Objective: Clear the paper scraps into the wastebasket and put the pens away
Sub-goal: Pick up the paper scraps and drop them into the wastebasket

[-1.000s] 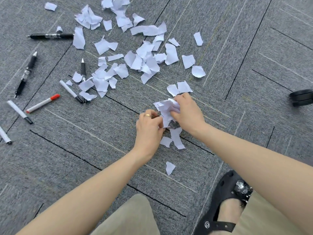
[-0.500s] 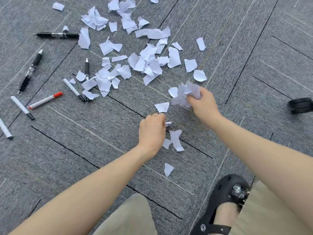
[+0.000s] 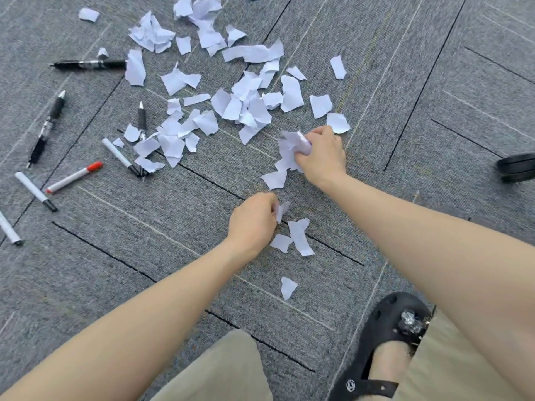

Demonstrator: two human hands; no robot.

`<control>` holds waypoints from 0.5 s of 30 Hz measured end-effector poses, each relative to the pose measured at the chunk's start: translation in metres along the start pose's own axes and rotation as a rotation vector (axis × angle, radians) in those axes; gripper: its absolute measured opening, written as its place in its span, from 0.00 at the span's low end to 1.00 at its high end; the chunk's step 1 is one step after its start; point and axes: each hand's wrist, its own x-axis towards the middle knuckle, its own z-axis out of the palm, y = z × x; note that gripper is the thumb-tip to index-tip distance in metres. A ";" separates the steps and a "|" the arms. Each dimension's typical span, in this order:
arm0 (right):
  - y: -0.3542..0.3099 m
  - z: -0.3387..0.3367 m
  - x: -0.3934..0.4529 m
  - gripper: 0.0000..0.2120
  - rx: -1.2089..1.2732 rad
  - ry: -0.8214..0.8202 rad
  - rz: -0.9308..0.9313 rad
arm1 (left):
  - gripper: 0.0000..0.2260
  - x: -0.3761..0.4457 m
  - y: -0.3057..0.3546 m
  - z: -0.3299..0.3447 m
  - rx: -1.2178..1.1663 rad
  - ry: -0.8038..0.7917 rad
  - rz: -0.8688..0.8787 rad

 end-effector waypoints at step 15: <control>0.005 -0.011 -0.016 0.12 0.404 -0.187 0.065 | 0.06 0.035 0.000 -0.019 0.086 0.059 0.274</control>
